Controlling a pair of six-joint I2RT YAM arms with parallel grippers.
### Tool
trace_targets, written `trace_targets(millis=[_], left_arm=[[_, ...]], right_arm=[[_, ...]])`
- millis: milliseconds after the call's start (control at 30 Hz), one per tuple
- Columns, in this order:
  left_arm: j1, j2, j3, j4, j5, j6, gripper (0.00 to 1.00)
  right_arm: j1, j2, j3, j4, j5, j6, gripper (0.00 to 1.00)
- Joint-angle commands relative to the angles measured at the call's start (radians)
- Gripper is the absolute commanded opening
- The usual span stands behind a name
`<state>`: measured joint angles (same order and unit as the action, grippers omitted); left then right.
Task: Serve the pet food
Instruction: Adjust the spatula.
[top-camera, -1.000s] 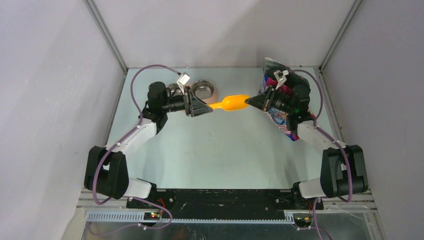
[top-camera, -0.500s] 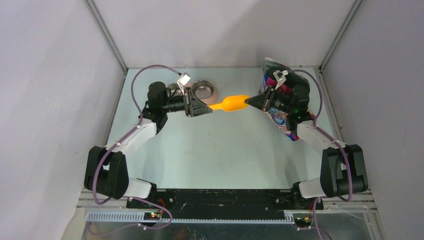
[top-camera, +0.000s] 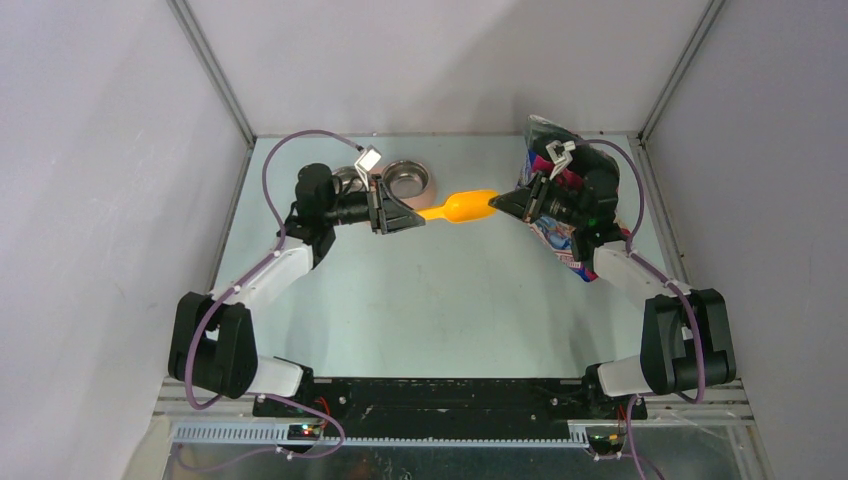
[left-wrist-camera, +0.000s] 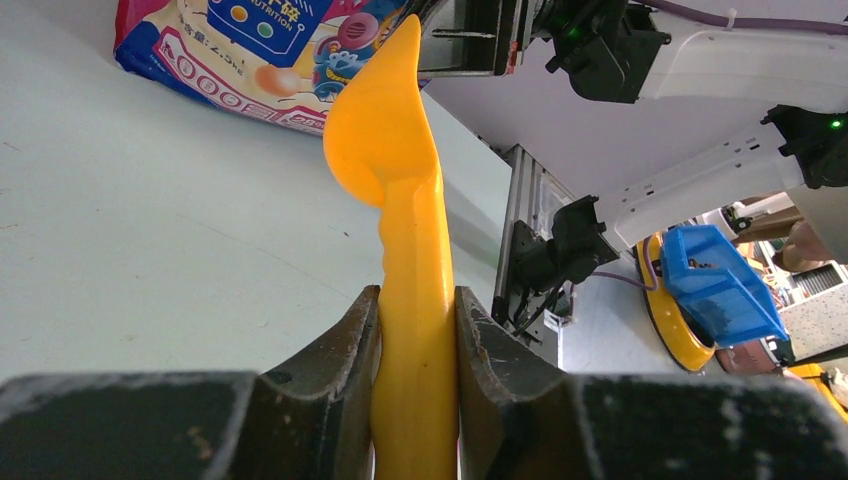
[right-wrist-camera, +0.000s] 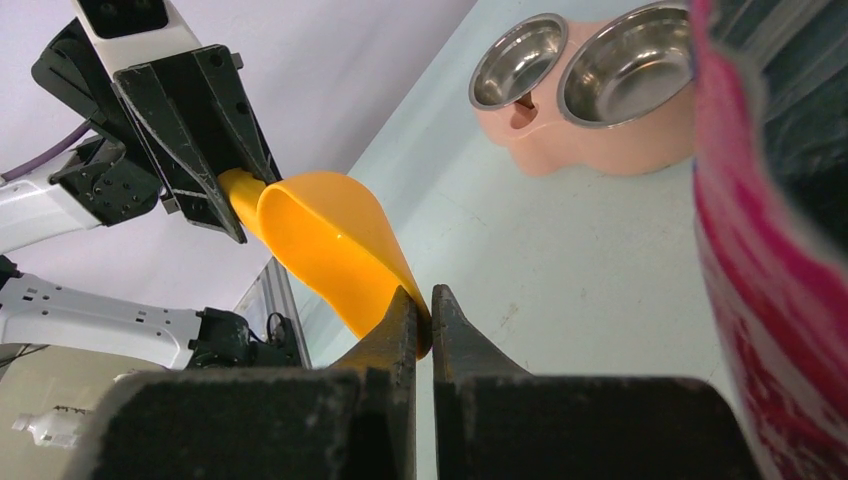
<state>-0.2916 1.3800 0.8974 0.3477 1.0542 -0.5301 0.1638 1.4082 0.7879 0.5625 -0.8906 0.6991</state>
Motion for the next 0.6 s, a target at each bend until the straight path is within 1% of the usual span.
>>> trace_targets(millis=[0,267,567], left_arm=[[0.000,-0.007,0.030,-0.007,-0.066,0.038,0.00],[-0.001,0.011,0.028,0.021,-0.049,0.012,0.10],[-0.001,0.022,0.026,0.033,-0.043,-0.001,0.17]], right_arm=[[0.027,-0.029,0.004,0.037,0.004,-0.019,0.00],[0.037,-0.041,0.004,0.036,0.013,-0.007,0.00],[0.029,-0.028,0.004,0.039,0.022,0.025,0.00]])
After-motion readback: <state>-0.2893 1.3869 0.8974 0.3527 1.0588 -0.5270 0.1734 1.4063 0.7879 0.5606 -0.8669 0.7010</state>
